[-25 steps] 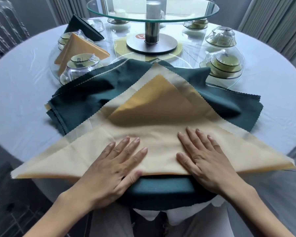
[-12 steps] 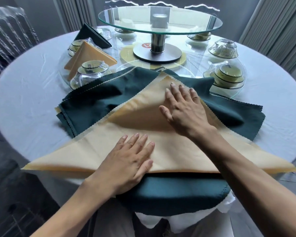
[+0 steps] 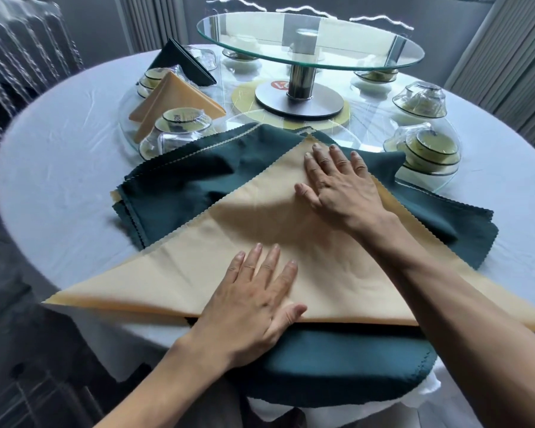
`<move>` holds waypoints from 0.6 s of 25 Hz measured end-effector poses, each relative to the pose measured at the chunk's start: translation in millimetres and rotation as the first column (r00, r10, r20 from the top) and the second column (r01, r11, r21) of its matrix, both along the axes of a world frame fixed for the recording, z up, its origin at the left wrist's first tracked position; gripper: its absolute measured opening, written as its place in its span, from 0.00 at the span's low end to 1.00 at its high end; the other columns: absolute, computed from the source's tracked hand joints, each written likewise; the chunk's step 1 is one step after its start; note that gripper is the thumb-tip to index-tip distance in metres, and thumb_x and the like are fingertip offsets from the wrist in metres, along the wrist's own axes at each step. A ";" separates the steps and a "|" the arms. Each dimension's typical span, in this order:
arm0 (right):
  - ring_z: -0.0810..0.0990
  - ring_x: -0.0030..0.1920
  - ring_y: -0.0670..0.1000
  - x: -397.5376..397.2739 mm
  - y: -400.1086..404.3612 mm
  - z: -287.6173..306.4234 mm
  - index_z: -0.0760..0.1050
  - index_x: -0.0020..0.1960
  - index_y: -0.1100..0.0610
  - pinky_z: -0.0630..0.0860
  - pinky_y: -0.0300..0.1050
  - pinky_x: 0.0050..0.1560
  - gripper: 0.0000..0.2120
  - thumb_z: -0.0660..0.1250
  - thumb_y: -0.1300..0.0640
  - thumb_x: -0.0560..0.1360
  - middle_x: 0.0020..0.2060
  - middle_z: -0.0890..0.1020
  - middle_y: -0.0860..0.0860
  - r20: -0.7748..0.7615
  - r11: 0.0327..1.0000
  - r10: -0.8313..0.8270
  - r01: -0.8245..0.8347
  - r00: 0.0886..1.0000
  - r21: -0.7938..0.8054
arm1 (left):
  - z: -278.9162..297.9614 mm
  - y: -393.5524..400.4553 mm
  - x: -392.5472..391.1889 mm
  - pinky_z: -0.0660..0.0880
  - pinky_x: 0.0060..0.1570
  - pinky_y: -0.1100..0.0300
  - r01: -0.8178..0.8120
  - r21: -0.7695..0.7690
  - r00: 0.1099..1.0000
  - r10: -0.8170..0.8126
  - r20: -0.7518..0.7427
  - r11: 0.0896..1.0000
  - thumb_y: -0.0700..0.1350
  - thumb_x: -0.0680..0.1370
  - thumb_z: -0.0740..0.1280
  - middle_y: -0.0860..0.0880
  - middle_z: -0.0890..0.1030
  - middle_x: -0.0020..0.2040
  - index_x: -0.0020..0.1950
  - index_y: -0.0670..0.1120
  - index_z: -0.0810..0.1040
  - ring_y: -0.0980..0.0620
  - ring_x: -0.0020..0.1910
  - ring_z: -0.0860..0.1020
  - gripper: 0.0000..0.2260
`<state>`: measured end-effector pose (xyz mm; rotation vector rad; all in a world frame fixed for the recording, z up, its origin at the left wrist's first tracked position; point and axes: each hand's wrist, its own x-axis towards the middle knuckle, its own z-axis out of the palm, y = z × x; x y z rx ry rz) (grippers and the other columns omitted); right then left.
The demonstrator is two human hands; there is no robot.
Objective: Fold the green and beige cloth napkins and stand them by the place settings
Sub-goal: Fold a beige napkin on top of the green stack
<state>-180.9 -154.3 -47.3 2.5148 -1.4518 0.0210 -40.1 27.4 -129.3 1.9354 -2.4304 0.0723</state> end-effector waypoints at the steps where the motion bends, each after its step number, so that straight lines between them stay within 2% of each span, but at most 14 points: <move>1: 0.43 0.79 0.53 0.6 -1.7 0.4 0.45 0.80 0.51 0.39 0.55 0.76 0.32 0.43 0.37 0.81 0.80 0.45 0.49 0.000 1.000 -0.001 0.001 1.000 0.003 | 0.5 -0.4 0.1 0.49 0.77 0.45 -0.002 0.001 1.000 0.002 -0.014 1.000 0.65 0.81 0.36 0.42 0.58 0.79 0.79 0.50 0.60 0.40 0.78 0.56 0.34; 2: 0.43 0.79 0.53 0.9 -2.8 0.6 0.45 0.80 0.51 0.39 0.55 0.76 0.32 0.43 0.37 0.81 0.80 0.45 0.49 -0.002 1.000 -0.003 0.003 1.000 0.006 | 0.8 0.4 -1.0 0.50 0.75 0.45 -0.001 -0.021 1.000 0.000 -0.017 1.000 0.64 0.82 0.38 0.41 0.60 0.78 0.79 0.49 0.62 0.40 0.78 0.58 0.32; 5: 0.43 0.79 0.53 0.7 -3.4 -1.5 0.45 0.80 0.51 0.39 0.55 0.76 0.32 0.43 0.37 0.81 0.80 0.45 0.49 -0.003 1.000 -0.002 0.002 1.000 -0.004 | 0.1 5.0 -9.0 0.65 0.73 0.45 -0.013 -0.039 0.999 0.012 -0.035 0.999 0.56 0.81 0.51 0.41 0.72 0.72 0.73 0.44 0.72 0.40 0.72 0.69 0.26; 7: 0.43 0.79 0.54 -0.5 -2.7 -3.1 0.45 0.80 0.51 0.39 0.56 0.76 0.32 0.43 0.37 0.81 0.80 0.44 0.49 0.015 1.000 -0.011 0.011 1.000 -0.023 | 3.4 7.1 -17.1 0.69 0.68 0.44 -0.038 -0.019 0.996 0.037 -0.078 0.999 0.54 0.79 0.54 0.41 0.75 0.70 0.70 0.43 0.75 0.42 0.70 0.72 0.25; 13: 0.44 0.79 0.54 -3.6 -5.2 -8.1 0.45 0.80 0.51 0.41 0.57 0.76 0.32 0.45 0.37 0.81 0.80 0.45 0.49 0.029 0.999 -0.023 0.025 0.999 -0.042 | -4.8 8.5 -33.4 0.69 0.68 0.42 -0.081 -0.043 0.992 0.076 -0.105 0.996 0.56 0.80 0.53 0.41 0.74 0.71 0.70 0.44 0.75 0.42 0.72 0.71 0.26; 15: 0.43 0.79 0.54 -3.5 -5.1 -7.5 0.46 0.80 0.51 0.40 0.56 0.76 0.32 0.45 0.38 0.81 0.80 0.45 0.50 0.054 0.999 -0.016 0.019 0.998 -0.047 | -6.0 7.8 -34.8 0.68 0.70 0.45 -0.088 -0.045 0.993 0.084 -0.084 0.995 0.56 0.79 0.54 0.42 0.74 0.71 0.71 0.45 0.75 0.42 0.72 0.70 0.26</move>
